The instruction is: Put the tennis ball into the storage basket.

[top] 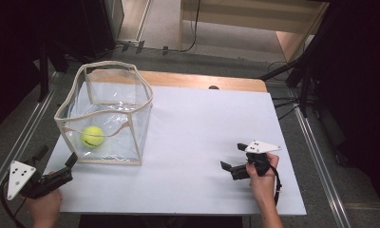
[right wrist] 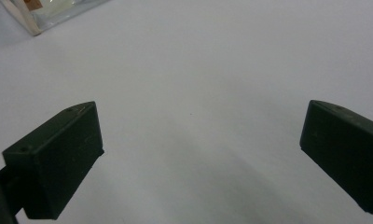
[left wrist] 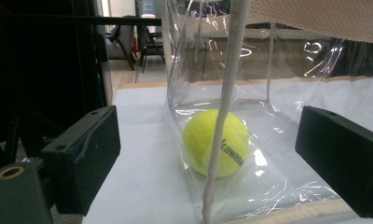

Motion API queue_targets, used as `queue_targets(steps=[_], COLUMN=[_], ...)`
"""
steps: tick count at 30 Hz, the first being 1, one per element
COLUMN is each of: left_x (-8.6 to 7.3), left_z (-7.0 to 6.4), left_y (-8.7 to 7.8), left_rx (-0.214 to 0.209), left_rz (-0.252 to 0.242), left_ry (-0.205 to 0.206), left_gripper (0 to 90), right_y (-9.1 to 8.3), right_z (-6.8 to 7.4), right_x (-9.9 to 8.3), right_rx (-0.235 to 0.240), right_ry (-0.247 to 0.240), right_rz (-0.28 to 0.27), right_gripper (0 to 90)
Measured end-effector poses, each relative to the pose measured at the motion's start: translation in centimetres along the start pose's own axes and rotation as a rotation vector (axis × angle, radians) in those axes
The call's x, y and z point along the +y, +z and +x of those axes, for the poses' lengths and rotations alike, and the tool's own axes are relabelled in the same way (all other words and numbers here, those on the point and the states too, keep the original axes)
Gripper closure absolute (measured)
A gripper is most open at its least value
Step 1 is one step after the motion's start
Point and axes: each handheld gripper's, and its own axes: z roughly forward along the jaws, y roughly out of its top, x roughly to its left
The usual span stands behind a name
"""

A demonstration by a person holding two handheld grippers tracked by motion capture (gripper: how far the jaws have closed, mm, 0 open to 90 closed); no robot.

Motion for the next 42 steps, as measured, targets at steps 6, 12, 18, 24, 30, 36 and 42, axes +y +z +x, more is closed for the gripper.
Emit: queue_targets(steps=[6, 12, 18, 24, 30, 36, 42], left_x=[0.0, 0.0, 0.0, 0.0, 0.0, 0.0, 0.0], left_z=[0.0, 0.0, -0.1, -0.1, -0.1, -0.1, -0.1], left_y=[0.0, 0.0, 0.0, 0.0, 0.0, 0.0, 0.0], left_rx=[-0.002, -0.001, 0.001, -0.003, 0.0, 0.0, 0.001], left_rz=[0.0, 0.0, 0.004, 0.004, 0.004, 0.007, 0.006], left_ry=[0.0, 0.002, 0.008, 0.016, 0.014, 0.018, 0.011], left_gripper=[6.9, 6.9, 6.9, 6.9, 6.9, 6.9, 6.9], right_y=[-1.1, -2.0, -2.8, -3.6, -4.7, -6.1, -7.3], right_z=[-0.5, -0.9, -1.2, -1.5, -1.9, -2.3, -2.7], right_x=[-1.0, -2.0, -2.8, -3.4, -4.0, -4.5, -5.3], right_rx=[-0.022, -0.042, -0.057, -0.07, -0.086, -0.106, -0.129], right_ry=[0.025, 0.034, 0.051, 0.064, 0.093, 0.107, 0.134], right_rz=[-0.031, -0.05, -0.07, -0.092, -0.123, -0.164, -0.211], right_gripper=[0.0, 0.0, 0.0, 0.0, 0.0, 0.0, 0.0])
